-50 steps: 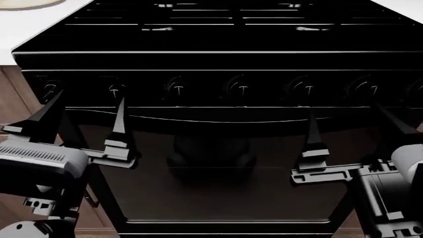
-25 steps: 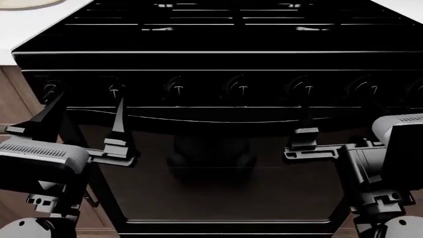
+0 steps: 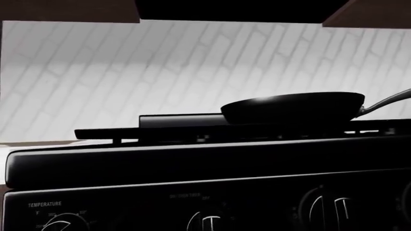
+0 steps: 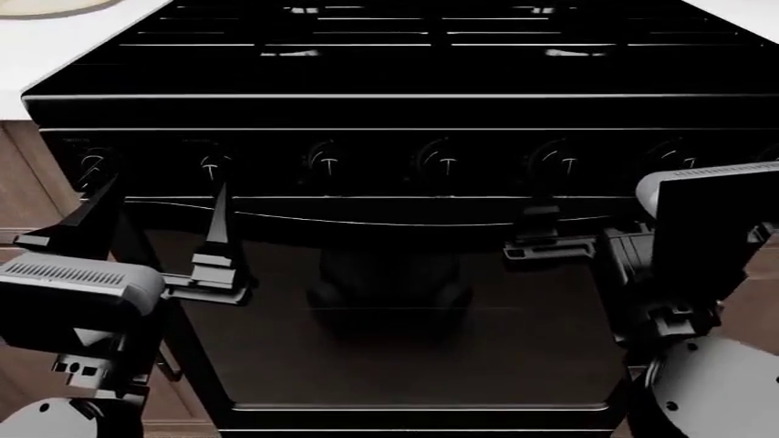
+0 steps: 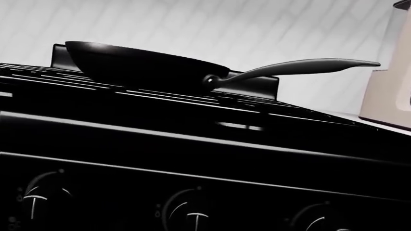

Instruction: Pick the croissant and place it on the pan. Then turn on the stove to warm the croissant.

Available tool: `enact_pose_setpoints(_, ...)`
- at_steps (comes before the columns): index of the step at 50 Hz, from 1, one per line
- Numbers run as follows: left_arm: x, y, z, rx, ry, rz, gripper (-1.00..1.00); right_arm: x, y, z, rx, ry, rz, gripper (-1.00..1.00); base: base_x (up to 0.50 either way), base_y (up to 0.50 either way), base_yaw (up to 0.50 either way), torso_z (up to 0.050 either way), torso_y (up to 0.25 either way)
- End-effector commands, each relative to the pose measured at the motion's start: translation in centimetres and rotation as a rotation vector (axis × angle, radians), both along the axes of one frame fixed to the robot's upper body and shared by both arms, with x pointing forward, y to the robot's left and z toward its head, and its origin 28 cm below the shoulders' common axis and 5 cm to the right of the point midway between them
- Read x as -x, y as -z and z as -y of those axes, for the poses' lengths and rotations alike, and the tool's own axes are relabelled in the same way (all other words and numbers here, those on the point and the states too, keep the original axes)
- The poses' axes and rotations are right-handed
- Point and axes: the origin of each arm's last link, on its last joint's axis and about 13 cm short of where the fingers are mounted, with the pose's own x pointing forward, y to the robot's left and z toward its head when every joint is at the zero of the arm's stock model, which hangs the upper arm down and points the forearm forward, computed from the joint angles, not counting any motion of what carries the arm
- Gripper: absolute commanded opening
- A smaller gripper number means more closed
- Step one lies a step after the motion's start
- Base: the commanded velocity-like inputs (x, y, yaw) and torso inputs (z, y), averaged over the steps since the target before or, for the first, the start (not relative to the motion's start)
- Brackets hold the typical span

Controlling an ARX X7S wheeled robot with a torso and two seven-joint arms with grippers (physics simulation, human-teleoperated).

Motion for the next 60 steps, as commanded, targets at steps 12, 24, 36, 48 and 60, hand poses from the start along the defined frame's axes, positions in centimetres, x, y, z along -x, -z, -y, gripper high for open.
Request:
enact_pose_setpoints(12, 0.0, 0.1, 0.0, 0.005, 0.009, 0.000, 1.00, -1.9, 0.6, -0.4, 0.022, -0.007, -0.029, 1.00, 0.00, 0.00, 0.00, 0.000, 0.000)
enact_pose_setpoints(24, -0.3, 0.3, 0.0, 0.009, 0.007, -0.009, 1.00, -2.9, 0.8, -0.5, 0.037, -0.008, -0.059, 1.00, 0.00, 0.00, 0.00, 0.000, 0.000)
enact_pose_setpoints(36, -0.3, 0.3, -0.1, 0.006, 0.003, -0.009, 1.00, -4.0, 1.0, -0.4, 0.043, 0.009, -0.076, 1.00, 0.00, 0.00, 0.00, 0.000, 0.000)
enact_pose_setpoints(48, -0.4, 0.4, -0.2, 0.008, -0.001, -0.012, 1.00, -4.6, 1.3, -0.3, 0.038, 0.022, -0.092, 1.00, 0.00, 0.00, 0.00, 0.000, 0.000)
enact_pose_setpoints(60, -0.4, 0.5, -0.2, 0.010, 0.001, -0.016, 1.00, -4.9, 1.9, -0.1, 0.024, 0.034, -0.120, 1.00, 0.00, 0.00, 0.00, 0.000, 0.000)
